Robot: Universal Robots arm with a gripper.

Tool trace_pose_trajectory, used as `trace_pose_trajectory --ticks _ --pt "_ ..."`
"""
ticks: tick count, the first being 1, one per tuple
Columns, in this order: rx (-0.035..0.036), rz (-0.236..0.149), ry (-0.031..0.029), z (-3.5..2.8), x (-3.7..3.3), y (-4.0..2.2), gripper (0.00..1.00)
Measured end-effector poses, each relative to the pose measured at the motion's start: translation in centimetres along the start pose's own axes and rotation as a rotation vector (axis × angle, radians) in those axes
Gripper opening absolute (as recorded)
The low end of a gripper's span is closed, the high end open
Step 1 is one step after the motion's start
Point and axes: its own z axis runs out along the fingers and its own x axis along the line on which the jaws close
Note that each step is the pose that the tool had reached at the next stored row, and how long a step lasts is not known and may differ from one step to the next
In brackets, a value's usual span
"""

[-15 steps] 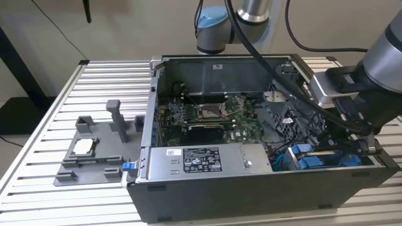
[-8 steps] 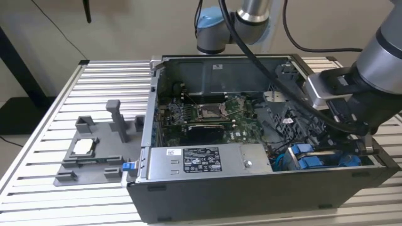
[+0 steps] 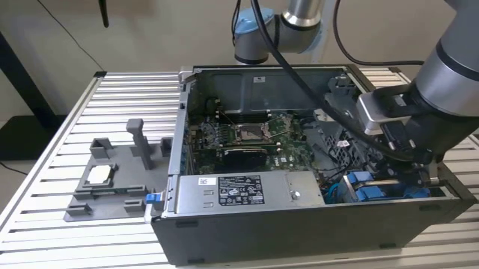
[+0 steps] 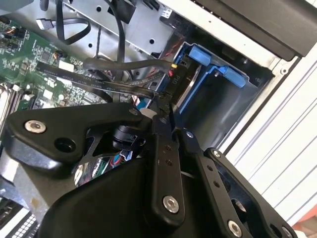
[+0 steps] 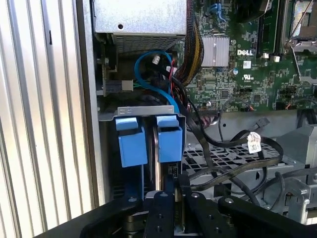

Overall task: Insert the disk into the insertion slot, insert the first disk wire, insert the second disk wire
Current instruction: 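Insert the second disk wire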

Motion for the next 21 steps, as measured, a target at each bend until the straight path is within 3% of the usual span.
trace_pose_trajectory --ticks 2,6,7,13,17,19,21 --pt "0.0017 0.002 0.0041 0.14 -0.04 0.11 0.16" --pt "0.0027 0.006 0.0037 0.20 -0.05 0.18 0.18" --pt "0.0029 0.007 0.0043 0.07 -0.08 0.17 0.24" --pt "0.0041 0.013 0.0052 -1.35 -0.35 -0.01 0.24" --pt "0.0036 0.014 0.0052 -1.97 -0.47 -0.09 0.24" --pt "-0.0027 0.015 0.0066 -2.03 -0.49 -0.29 0.24" --pt "-0.0158 0.016 0.0124 -2.00 -0.52 -0.62 0.24"
